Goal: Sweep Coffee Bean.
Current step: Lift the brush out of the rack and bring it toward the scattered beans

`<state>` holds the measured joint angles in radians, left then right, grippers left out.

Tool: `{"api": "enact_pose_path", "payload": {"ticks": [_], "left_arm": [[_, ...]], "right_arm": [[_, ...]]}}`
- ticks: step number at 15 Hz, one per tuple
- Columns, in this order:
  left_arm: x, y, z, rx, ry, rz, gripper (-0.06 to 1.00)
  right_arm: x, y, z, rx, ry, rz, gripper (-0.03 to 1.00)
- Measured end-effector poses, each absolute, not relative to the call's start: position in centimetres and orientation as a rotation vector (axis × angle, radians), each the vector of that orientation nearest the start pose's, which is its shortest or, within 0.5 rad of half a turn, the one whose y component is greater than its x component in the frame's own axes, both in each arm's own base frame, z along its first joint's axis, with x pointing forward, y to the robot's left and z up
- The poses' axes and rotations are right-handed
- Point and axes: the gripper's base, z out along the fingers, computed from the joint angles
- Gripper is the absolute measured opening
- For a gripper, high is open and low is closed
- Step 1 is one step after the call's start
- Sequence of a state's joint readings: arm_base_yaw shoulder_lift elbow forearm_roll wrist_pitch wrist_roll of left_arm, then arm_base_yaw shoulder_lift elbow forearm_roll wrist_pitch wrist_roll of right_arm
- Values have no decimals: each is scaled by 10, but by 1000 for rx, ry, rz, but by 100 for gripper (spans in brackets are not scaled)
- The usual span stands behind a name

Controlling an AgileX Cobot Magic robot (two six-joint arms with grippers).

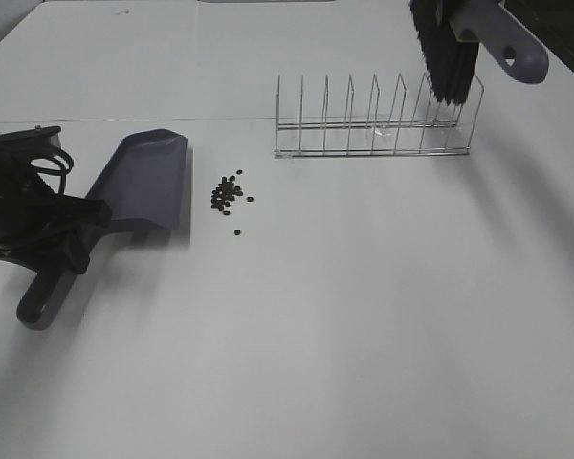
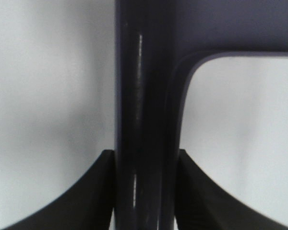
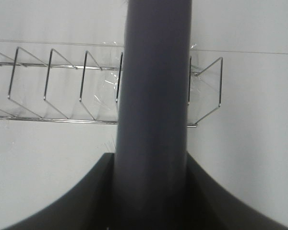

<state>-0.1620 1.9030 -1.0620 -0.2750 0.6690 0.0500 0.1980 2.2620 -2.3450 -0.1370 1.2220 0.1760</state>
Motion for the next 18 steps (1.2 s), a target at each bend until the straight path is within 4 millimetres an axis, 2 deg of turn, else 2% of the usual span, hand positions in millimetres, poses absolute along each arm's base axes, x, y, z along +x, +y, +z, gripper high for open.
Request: {"api": "enact_pose_path", "payload": {"ticks": [2,4,6,8,10,12,13,14,18], "left_arm": [[333,-70,145,7,2961,-276,34],[329,-81,151,41,2953,-232,34],[323,-98,149,85,2976,-158,34],[320,-107,143,88,2986,-69,34],[321,-106,134,71,3007,-19,34],[321,-107,125,63,3024,-13,34],[323,-109,116,63,3031,-15,34],[322,-116,96,91,3061,-7,35],[322,-125,86,128,3078,2,35]], "right_arm": [[483,86,321,-39,2573,-21,31],[476,89,333,-45,2559,18,31],[464,101,340,-84,2565,35,31],[448,123,335,-163,2601,16,31],[436,144,315,-247,2670,-23,31],[428,157,292,-279,2735,-41,31],[425,163,280,-295,2754,-43,31],[422,171,257,-290,2763,-26,31],[421,176,213,-288,2813,-35,31]]}}
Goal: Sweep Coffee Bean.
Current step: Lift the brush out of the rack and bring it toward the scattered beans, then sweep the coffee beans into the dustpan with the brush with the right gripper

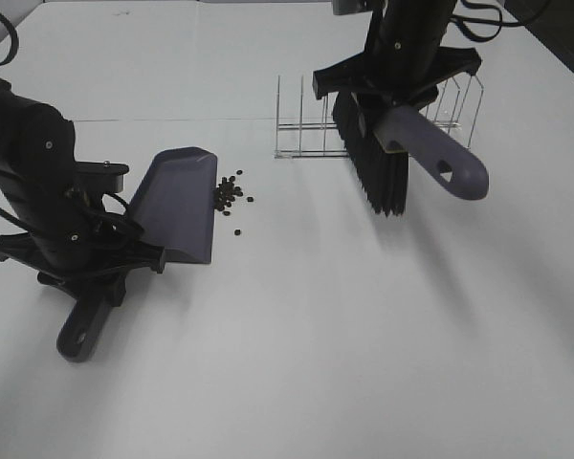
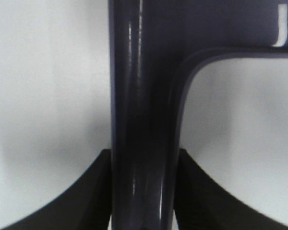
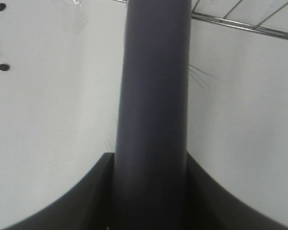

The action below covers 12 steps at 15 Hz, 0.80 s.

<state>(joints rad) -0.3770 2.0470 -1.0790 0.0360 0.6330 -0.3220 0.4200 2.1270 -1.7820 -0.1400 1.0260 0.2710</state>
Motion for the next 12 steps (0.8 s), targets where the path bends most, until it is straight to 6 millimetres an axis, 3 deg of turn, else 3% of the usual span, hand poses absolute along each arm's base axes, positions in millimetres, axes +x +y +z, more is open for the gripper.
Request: {"api": "enact_pose_path", "payload": {"ticks": [6,10,11,12], "left_arm": [[322,-125,86,127,3080,2,35],[322,-125,86,127,3080,2,35],[322,-125,86,127,3080,2,35],[322,-125,86,127,3080,2,35]], "right_arm": [[412,229,147,-503,2868,-130,31],[408,286,129,-614,2842,-72,31],[404,316,124,-649,2851,30,31],[402,329,124,-664,2846,94,31]]}}
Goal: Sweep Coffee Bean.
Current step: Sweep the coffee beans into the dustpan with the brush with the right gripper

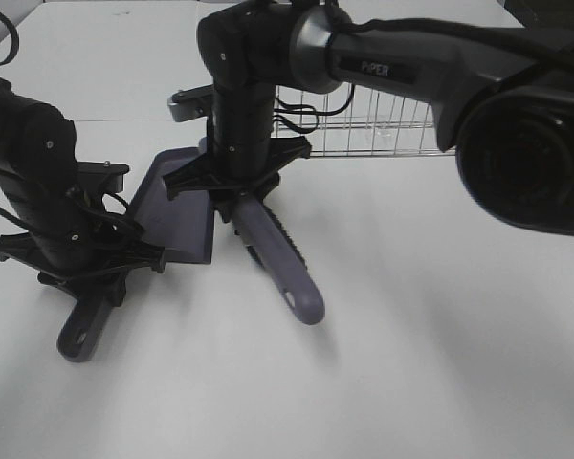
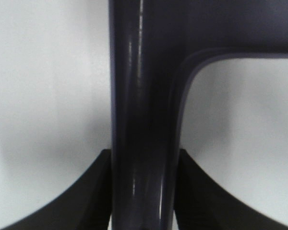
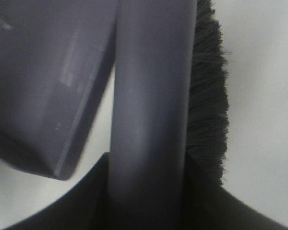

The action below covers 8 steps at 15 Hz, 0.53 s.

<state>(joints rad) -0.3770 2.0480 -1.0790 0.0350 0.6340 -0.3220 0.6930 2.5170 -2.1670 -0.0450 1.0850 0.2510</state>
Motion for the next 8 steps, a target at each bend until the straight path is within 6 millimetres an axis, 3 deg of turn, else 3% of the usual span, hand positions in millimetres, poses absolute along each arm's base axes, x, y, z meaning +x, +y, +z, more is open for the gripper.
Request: {"api": "enact_pose_path", "payload": {"ticks": [2,5,8], "left_arm": [[322,-125,86,127,3081,3,35],[322,-125,86,126,3081,2,35],[322,-125,86,126,3082,2,35]], "right_arm": [[399,345,133,-672,2824,177,31],[400,357,166,-673,2766,239,31],[412,347,195,-685,2644,45,31]]}}
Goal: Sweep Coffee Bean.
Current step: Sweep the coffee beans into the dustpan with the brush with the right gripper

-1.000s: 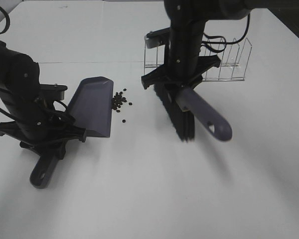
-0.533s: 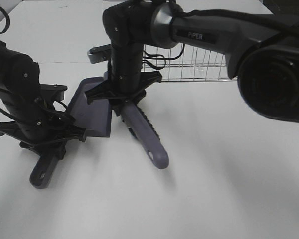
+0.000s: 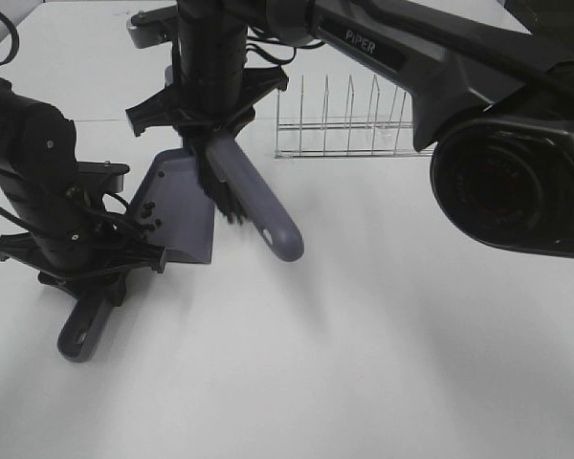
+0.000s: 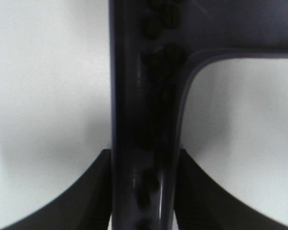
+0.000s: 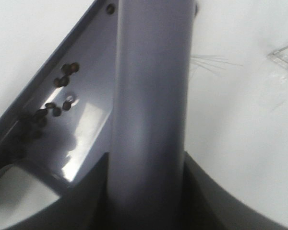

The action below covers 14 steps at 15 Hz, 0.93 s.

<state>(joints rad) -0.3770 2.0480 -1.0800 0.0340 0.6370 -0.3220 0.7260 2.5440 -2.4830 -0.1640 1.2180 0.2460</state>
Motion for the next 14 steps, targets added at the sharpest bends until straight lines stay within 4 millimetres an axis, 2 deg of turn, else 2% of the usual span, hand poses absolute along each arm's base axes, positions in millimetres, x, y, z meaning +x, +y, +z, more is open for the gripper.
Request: {"api": "enact_pose_path", "payload": {"ticks": [4,6,8,10,12,14], "left_arm": [[322,-126,86,128,3083,3,35],[322,-126,86,128,3083,3,35],[321,-126,86,128,3084,3,35],[321,-126,86,128,3084,3,35],[321,-126,86,127,3084,3,35],[321,-126,86,127,3084,3,35]], "right_arm": [[424,323,224,-724,2546,-94,31],[432,297,223,-693,2594,-139,31],[440,265,199,-651,2706,-207,31],[439,253,167,-642,2826,-231,31],[435,261,141,-628,2915,-122,31],[435,275,131,-621,2938,23,31]]}}
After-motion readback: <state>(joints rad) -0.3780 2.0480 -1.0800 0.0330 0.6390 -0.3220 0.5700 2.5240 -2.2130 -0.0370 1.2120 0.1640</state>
